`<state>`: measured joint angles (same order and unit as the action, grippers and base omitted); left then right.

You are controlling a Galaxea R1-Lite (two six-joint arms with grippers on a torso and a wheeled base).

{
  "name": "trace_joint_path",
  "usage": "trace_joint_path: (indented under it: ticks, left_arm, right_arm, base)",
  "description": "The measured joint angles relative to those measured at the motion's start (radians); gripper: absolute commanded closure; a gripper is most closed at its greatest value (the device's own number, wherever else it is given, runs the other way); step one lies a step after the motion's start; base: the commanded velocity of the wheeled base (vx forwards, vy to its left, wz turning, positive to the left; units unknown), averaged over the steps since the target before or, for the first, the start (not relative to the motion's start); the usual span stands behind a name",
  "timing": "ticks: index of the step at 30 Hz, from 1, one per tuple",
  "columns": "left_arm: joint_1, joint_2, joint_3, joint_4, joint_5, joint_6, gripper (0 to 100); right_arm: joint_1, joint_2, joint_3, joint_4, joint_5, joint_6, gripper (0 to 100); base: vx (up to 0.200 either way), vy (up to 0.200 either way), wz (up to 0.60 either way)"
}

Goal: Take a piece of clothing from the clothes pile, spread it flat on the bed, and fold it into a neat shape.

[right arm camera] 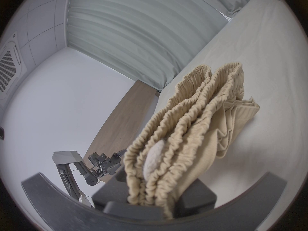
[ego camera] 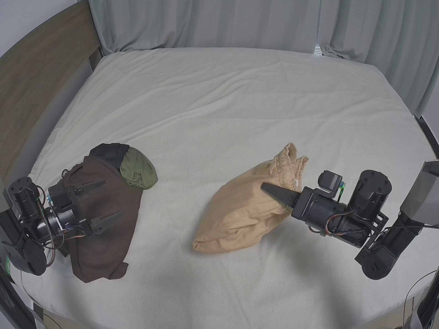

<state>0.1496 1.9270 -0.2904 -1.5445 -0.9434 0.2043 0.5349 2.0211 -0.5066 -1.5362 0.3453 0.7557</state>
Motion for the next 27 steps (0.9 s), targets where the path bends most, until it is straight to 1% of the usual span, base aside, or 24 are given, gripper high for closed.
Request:
trace_joint_path:
  ticks: [15,18,21,27]
  left_arm:
    - [0.0,0.0,-0.001,0.0,0.0,0.0,0]
    - [0.0,0.0,0.0,0.0,0.0,0.0,0]
    - [0.0,0.001,0.0,0.0,0.0,0.0,0]
    - [0.0,0.001,0.0,0.0,0.0,0.0,0]
  right_arm:
    - [-0.011,-0.003,-0.169,0.029,0.009,0.003,100]
    - [-0.016,-0.002,-0.213,0.072,0.036,0.006,100]
    - [-0.032,0.0,-0.258,0.101,0.081,0.01,100]
    - [-0.063,0.028,-0.358,0.141,0.104,0.012,100]
  base:
    - [0.0,0.0,0.0]
    - [0.0,0.0,0.0]
    - [0.0,0.0,0.0]
    - [0.0,0.0,0.0]
